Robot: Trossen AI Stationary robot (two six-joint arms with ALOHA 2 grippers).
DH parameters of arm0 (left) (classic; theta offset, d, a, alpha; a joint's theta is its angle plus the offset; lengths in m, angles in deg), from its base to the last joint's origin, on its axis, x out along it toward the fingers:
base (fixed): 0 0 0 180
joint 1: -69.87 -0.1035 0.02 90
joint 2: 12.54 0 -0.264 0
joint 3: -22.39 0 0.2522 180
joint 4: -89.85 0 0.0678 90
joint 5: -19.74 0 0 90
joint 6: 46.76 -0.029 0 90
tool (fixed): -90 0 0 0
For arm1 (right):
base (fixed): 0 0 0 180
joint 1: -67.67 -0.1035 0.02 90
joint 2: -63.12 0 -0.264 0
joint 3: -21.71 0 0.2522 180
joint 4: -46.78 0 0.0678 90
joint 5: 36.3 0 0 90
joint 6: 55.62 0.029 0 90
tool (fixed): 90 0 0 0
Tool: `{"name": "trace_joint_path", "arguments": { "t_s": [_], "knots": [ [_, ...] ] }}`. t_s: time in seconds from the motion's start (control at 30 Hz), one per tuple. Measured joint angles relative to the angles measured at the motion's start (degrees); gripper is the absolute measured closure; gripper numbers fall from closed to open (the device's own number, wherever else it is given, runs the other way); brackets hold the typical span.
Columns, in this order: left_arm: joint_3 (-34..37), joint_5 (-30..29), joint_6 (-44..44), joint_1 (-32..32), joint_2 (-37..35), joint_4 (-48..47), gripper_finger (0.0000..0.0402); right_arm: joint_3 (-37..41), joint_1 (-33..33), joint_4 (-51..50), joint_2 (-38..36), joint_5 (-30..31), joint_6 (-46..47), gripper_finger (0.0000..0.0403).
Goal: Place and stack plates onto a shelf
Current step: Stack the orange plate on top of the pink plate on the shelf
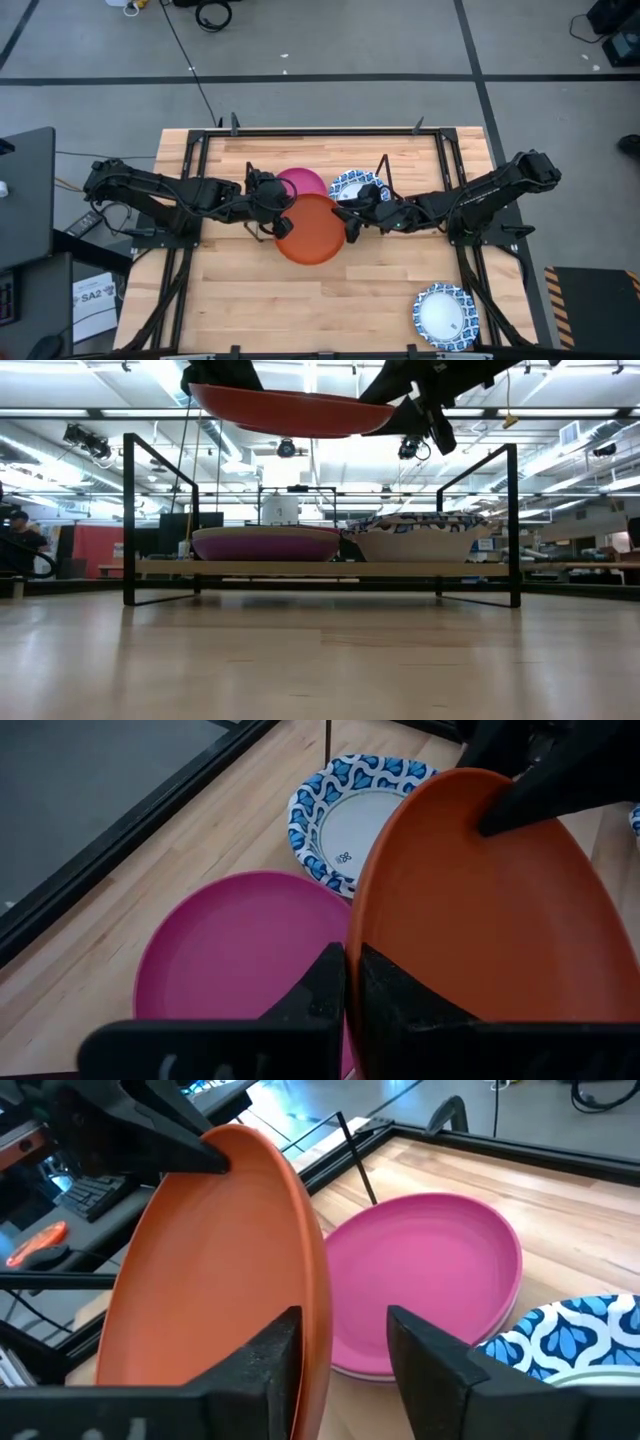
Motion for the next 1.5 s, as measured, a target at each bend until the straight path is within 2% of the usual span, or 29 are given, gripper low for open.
{"name": "trace_joint_path", "arguments": {
  "t_s": [0.17, 0.33, 0.47, 0.63, 0.93, 1.1, 1.5],
  "knots": [
    [0.00, -0.07, 0.00, -0.01, 0.00, -0.05, 0.0381, 0.00, 0.39, 0.07, 0.01, -0.61, -3.42, 0.0242],
    [0.00, 0.14, -0.03, 0.06, 0.00, -0.44, 0.0381, 0.00, 0.42, -0.05, -1.00, -5.52, -13.04, 0.0244],
    [0.00, 0.16, -0.07, 0.06, 0.00, -1.55, 0.0381, 0.00, 0.42, -0.87, -4.33, -6.67, -17.56, 0.0244],
    [0.00, 0.15, -0.22, -0.48, 0.00, -2.31, 0.0381, 0.00, 0.44, -2.63, -10.20, -5.35, -22.06, 0.0244],
    [0.00, 0.68, -4.55, -7.19, 0.00, -2.65, 0.0381, 0.00, 0.42, -2.69, -17.04, -8.40, -23.23, 0.0244],
    [0.00, 3.69, -4.70, -12.00, 0.00, -2.74, 0.0381, 0.00, 0.35, -2.91, -17.36, -11.06, -23.23, 0.0244],
    [0.00, 8.62, -7.13, -20.44, 0.00, -5.83, 0.0381, 0.04, 0.29, -5.57, -17.30, -11.15, -23.23, 0.0244]
  ]
}}
